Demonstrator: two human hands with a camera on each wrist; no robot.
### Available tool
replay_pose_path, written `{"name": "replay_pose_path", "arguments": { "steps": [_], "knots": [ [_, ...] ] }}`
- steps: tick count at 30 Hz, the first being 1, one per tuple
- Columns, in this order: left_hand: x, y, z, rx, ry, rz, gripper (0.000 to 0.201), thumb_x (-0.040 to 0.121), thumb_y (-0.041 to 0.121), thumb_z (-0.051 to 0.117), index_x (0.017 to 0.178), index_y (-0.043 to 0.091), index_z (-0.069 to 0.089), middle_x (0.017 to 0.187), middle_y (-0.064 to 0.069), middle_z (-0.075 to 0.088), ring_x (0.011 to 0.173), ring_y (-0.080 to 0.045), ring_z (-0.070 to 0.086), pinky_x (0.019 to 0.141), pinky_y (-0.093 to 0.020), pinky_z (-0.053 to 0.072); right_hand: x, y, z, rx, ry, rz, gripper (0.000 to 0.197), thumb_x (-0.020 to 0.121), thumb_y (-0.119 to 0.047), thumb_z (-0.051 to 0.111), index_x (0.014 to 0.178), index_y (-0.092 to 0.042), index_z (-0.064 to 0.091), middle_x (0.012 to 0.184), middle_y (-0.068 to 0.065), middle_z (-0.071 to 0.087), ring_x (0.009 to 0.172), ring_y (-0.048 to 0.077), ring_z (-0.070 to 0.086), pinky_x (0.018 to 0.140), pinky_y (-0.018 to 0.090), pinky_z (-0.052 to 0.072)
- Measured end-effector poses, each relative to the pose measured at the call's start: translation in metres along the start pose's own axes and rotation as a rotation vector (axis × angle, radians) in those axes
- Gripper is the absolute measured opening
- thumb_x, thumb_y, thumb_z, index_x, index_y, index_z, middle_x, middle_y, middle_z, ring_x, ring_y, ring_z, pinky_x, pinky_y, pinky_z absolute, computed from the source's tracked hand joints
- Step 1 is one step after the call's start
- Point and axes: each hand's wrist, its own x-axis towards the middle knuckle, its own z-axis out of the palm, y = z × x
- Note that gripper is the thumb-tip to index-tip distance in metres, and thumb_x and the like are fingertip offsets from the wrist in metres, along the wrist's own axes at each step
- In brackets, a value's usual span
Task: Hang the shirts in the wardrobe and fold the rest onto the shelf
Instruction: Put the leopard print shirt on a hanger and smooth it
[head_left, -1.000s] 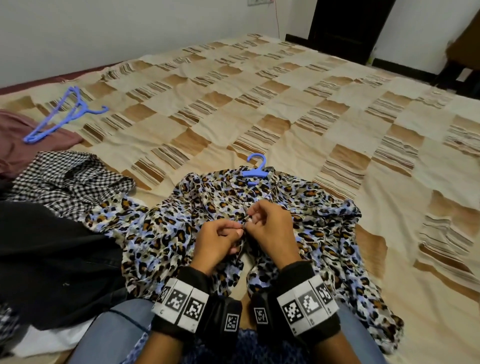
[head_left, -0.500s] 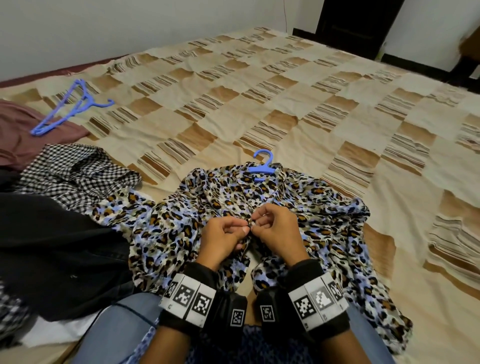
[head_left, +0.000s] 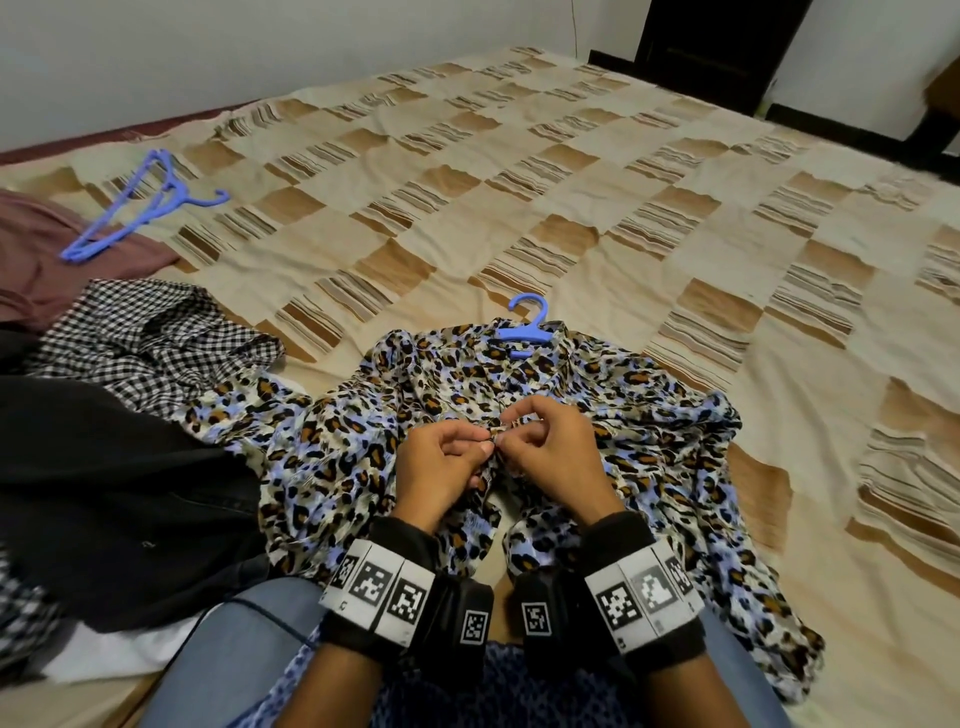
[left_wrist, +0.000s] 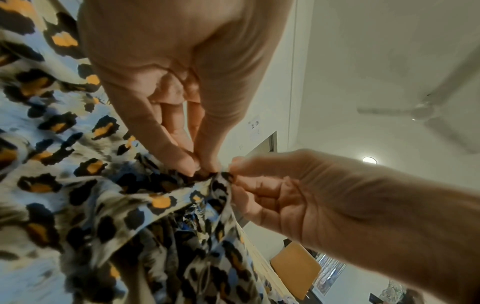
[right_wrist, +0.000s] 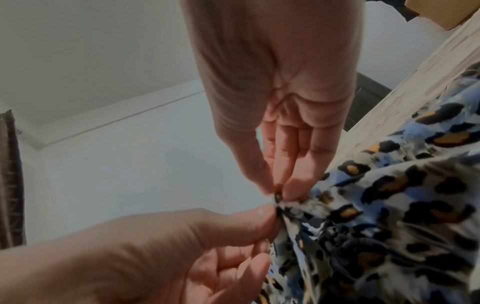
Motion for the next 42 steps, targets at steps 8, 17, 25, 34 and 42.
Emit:
{"name": "replay_pose_path", "arguments": {
  "steps": [8, 17, 25, 34, 42],
  "knots": [
    [-0.002, 0.004, 0.000, -0.087, -0.052, -0.030, 0.010, 0.079, -0.001, 0.070, 0.084, 0.007, 0.072, 0.071, -0.009, 0.069, 0.060, -0.012, 0.064, 0.057, -0.018, 0.055, -0.002, 0.003, -0.008, 0.084, -0.032, 0.012, 0.029, 0.077, 0.005, 0.067, 0.087, -0.017, 0.051, 0.071, 0.019, 0.068, 0.060, 0.018, 0.059, 0.065, 0.029, 0.052],
    [-0.003, 0.007, 0.003, -0.172, -0.056, -0.064, 0.019, 0.083, 0.019, 0.070, 0.087, 0.000, 0.071, 0.073, -0.014, 0.070, 0.063, -0.015, 0.064, 0.064, -0.026, 0.058, 0.000, -0.001, 0.001, -0.128, 0.024, -0.145, 0.031, 0.074, 0.002, 0.073, 0.087, -0.016, 0.052, 0.067, 0.002, 0.064, 0.058, 0.009, 0.061, 0.061, 0.018, 0.054],
    [0.000, 0.007, 0.003, -0.199, 0.046, -0.004, 0.013, 0.086, 0.013, 0.066, 0.084, 0.000, 0.069, 0.068, -0.010, 0.068, 0.054, -0.007, 0.063, 0.055, -0.017, 0.055, 0.000, -0.008, 0.002, -0.008, 0.049, -0.126, 0.032, 0.072, 0.004, 0.075, 0.090, -0.013, 0.054, 0.069, 0.005, 0.069, 0.064, 0.013, 0.068, 0.065, 0.019, 0.055],
    [-0.001, 0.011, 0.000, -0.165, -0.067, 0.127, 0.019, 0.092, 0.005, 0.054, 0.078, 0.015, 0.063, 0.066, -0.001, 0.060, 0.050, 0.005, 0.054, 0.052, -0.009, 0.046, -0.003, -0.017, -0.011, 0.516, 0.017, 0.185, 0.035, 0.072, 0.007, 0.074, 0.093, -0.009, 0.050, 0.076, 0.011, 0.072, 0.070, 0.018, 0.069, 0.070, 0.027, 0.058],
    [0.002, 0.009, 0.000, -0.161, -0.104, 0.133, 0.016, 0.084, 0.002, 0.064, 0.082, 0.017, 0.066, 0.069, 0.000, 0.063, 0.063, -0.003, 0.058, 0.066, -0.011, 0.051, -0.001, -0.015, -0.015, 0.596, 0.045, 0.257, 0.030, 0.076, 0.010, 0.069, 0.091, -0.008, 0.050, 0.078, 0.014, 0.069, 0.069, 0.019, 0.068, 0.071, 0.027, 0.059]
  ]
}}
